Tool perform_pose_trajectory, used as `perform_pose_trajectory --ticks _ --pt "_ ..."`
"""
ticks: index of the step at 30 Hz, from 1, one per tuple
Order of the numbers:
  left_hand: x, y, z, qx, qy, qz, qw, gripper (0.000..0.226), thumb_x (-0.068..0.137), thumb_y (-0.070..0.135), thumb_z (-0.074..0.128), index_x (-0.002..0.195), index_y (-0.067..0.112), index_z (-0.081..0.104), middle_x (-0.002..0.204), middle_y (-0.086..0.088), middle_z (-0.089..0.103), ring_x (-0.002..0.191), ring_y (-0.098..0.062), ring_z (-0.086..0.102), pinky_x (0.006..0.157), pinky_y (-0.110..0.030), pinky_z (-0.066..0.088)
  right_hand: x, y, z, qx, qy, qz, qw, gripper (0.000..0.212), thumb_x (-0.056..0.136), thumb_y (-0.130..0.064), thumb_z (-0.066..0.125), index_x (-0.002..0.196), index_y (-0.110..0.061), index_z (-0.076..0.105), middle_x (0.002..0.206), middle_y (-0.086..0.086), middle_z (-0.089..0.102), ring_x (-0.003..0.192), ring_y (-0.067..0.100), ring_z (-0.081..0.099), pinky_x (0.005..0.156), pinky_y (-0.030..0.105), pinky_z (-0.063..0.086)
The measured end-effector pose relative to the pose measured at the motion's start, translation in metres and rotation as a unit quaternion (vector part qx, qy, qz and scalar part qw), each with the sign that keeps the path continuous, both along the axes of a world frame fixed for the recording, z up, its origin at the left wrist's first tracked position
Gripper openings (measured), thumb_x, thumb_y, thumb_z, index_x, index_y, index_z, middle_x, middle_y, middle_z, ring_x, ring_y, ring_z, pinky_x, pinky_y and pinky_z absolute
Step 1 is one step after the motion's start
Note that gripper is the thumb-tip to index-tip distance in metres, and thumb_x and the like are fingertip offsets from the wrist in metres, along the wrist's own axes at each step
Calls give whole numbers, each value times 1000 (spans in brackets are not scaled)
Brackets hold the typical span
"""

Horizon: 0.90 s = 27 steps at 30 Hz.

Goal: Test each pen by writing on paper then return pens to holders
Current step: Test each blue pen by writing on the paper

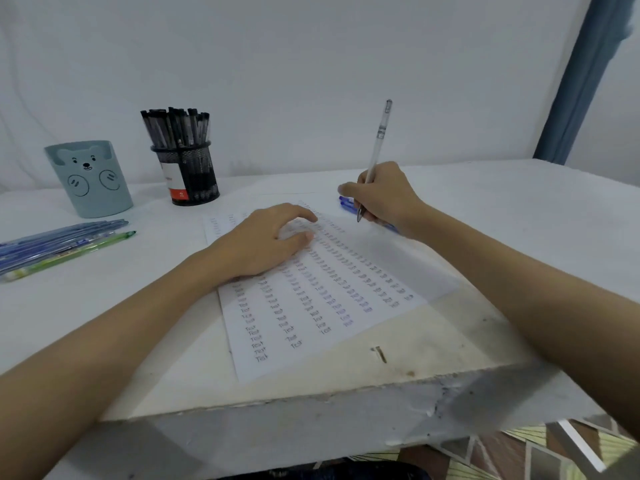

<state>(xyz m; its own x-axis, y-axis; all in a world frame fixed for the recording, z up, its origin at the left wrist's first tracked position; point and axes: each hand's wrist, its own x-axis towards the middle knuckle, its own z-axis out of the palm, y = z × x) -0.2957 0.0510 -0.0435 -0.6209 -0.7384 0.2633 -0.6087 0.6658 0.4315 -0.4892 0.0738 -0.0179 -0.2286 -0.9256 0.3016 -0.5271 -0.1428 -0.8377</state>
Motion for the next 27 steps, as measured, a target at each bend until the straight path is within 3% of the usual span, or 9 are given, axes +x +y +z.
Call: perform_pose_trajectory --ticks 3,7,10,13,18,23,25,27 --pt "-16 19 15 -4 31 -21 999 22 96 34 46 112 32 61 125 16 56 117 -1 46 97 -19 34 -12 27 9 24 15 -9 1000 40 88 -19 60 54 -7 45 39 3 48 31 12 40 36 18 33" --pt "-63 69 32 -17 70 -103 992 18 95 29 49 104 29 65 111 15 62 100 10 53 79 1 34 -46 91 14 18 -12 -58 998 41 94 -27 54 58 -9 45 46 5 49 35 12 40 36 14 32" --pt "-109 118 33 -20 92 -173 980 18 93 25 51 96 24 69 102 13 64 91 6 55 75 -1 37 -83 151 7 -32 -77 -107 991 34 95 -29 53 68 -12 41 39 -1 41 31 8 31 34 14 26" --pt "-155 171 21 -16 103 -253 962 18 92 22 52 92 20 70 95 11 66 87 2 56 72 -3 37 -123 218 -16 -47 -103 -188 975 24 97 -30 50 88 -8 48 35 -6 36 30 7 28 33 16 23" --pt "-229 243 -38 46 56 -350 934 15 91 19 55 94 14 69 93 3 68 86 -7 59 74 -18 44 -173 323 -78 -39 -136 -259 955 16 96 -17 48 84 -9 53 33 -6 36 27 7 28 31 17 20" --pt "-290 285 -128 97 -44 -365 925 19 92 21 53 101 14 68 97 1 67 88 -11 59 77 -25 47 -194 400 -168 34 -126 -287 949 19 98 -23 48 93 -9 59 35 -6 43 29 5 37 32 16 28" --pt "-307 298 -171 134 -97 -359 918 19 92 22 53 100 15 68 98 -1 67 89 -14 60 78 -29 48 -205 421 -222 93 -111 -322 936 17 99 -27 46 91 -23 60 43 -10 52 36 2 45 37 14 32" --pt "-317 308 -210 170 -145 -350 910 17 92 22 53 99 16 67 99 -2 67 88 -15 60 78 -30 49 -212 438 -280 175 -102 -345 916 21 100 -27 43 99 -24 64 64 -7 65 54 8 51 47 20 34"
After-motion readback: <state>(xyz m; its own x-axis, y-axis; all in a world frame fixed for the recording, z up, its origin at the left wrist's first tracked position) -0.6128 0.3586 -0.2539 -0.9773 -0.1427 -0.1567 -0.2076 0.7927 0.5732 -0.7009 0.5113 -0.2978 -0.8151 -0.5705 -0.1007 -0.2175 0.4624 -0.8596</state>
